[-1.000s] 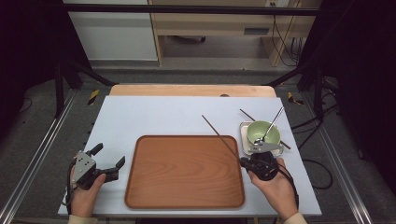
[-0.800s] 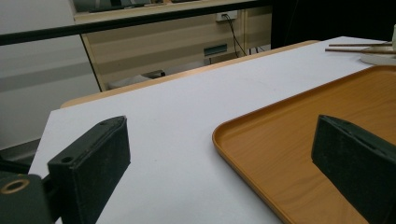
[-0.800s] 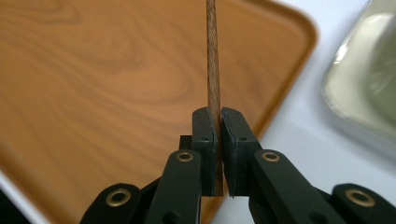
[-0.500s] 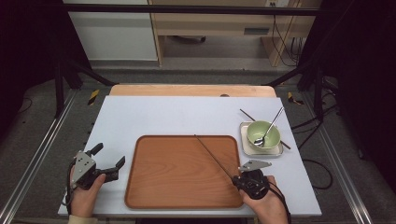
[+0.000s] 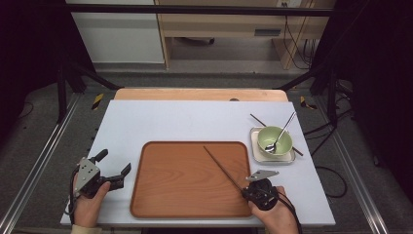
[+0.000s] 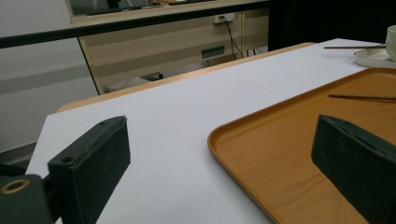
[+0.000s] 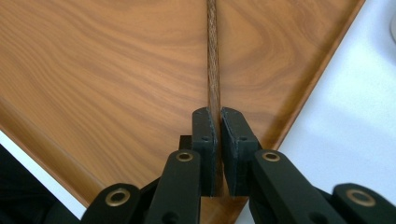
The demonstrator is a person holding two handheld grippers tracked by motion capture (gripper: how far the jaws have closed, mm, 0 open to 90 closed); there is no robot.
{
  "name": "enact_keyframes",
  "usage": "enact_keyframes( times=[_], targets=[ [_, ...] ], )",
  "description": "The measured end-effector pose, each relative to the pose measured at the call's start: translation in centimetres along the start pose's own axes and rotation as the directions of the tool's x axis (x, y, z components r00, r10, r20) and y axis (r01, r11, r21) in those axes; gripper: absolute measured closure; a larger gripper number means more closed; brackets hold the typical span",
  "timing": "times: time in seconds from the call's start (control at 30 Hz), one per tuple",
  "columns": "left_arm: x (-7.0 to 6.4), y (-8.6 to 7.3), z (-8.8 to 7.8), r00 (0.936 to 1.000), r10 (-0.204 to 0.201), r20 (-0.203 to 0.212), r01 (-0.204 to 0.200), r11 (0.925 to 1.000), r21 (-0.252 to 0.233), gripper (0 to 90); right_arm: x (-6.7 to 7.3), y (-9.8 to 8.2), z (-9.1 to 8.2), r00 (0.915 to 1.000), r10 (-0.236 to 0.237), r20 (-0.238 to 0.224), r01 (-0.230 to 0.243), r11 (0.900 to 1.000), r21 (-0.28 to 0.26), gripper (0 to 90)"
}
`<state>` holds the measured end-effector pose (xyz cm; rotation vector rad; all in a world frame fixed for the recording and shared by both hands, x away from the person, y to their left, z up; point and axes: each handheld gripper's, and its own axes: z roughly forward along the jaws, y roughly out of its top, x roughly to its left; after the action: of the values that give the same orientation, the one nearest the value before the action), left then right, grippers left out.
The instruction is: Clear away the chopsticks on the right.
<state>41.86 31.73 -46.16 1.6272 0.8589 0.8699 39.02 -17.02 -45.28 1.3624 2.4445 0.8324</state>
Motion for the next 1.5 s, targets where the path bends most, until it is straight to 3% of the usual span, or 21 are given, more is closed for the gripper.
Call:
enact_keyframes(
  times=[0.4,0.5,0.53,0.77,0.83,0.97,1.2,1.47,1.5],
  targets=[
    [0.1,0.0,0.0,1.0000,0.000,-0.001,0.000,1.0000,-0.001,4.1,0.0,0.2,-0.6,0.9999,-0.009,-0.007,0.008,0.999,-0.044,78.9],
    [0.0,-0.1,0.0,1.0000,0.003,0.000,-0.003,1.0000,0.002,4.1,-0.3,0.4,-0.9,0.9998,-0.018,-0.002,0.018,0.997,-0.070,76.8],
    [0.0,-0.1,0.0,1.0000,0.003,0.000,-0.003,1.0000,0.002,4.1,-0.6,0.4,-1.0,0.9992,-0.040,0.007,0.040,0.996,-0.081,75.9],
    [0.1,-0.1,0.0,1.0000,0.003,-0.001,-0.003,1.0000,0.002,4.1,-1.5,0.7,-1.6,0.9997,-0.007,0.021,0.010,0.995,-0.103,72.1],
    [0.1,-0.1,0.0,1.0000,0.003,-0.002,-0.003,1.0000,0.002,4.1,-1.9,0.6,-1.7,0.9990,-0.029,0.034,0.033,0.993,-0.110,69.5],
    [0.1,-0.1,0.0,1.0000,0.002,-0.001,-0.002,1.0000,0.003,4.1,-2.3,0.5,-2.3,0.9989,-0.013,0.044,0.019,0.991,-0.132,62.7],
    [0.1,-0.2,0.1,1.0000,0.003,0.001,-0.003,1.0000,0.006,3.7,-4.0,-0.5,-3.8,0.9959,-0.041,0.081,0.055,0.983,-0.176,47.1],
    [0.0,-0.2,0.1,1.0000,0.003,0.007,-0.003,1.0000,0.003,3.6,-6.7,-2.5,-6.1,0.9915,0.020,0.129,0.006,0.981,-0.195,37.6],
    [0.0,-0.2,0.1,1.0000,0.004,0.008,-0.004,1.0000,-0.001,3.5,-7.2,-2.7,-6.3,0.9898,0.012,0.142,0.016,0.981,-0.193,36.5]
  ],
)
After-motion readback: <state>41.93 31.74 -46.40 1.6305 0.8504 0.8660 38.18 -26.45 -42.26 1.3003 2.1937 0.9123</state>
